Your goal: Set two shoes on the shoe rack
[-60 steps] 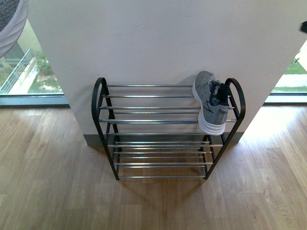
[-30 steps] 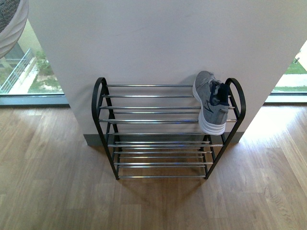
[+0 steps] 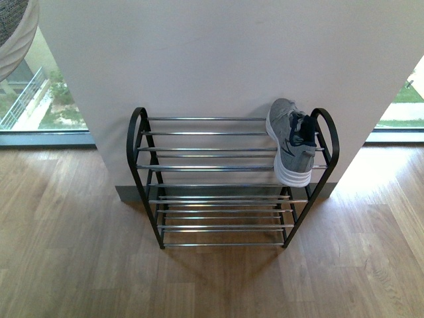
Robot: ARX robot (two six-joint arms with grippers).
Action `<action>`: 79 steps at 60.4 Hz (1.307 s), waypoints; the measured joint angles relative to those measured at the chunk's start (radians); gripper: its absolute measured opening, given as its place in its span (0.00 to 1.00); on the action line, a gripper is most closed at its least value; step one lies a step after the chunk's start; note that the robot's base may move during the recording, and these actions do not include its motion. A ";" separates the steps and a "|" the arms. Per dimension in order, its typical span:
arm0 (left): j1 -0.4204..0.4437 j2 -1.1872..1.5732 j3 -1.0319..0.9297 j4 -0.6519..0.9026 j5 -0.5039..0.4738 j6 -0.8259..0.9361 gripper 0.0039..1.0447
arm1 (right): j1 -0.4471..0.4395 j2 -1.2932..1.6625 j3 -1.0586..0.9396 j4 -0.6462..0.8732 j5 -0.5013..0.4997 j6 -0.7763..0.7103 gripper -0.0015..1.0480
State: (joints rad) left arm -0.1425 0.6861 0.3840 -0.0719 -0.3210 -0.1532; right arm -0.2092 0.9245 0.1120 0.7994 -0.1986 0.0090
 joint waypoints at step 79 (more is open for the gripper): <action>0.000 0.000 0.000 0.000 0.000 0.000 0.01 | 0.206 -0.692 -0.093 -0.563 0.196 -0.005 0.02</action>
State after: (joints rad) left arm -0.1429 0.6861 0.3840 -0.0719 -0.3210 -0.1532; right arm -0.0036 0.2329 0.0185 0.2359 -0.0025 0.0044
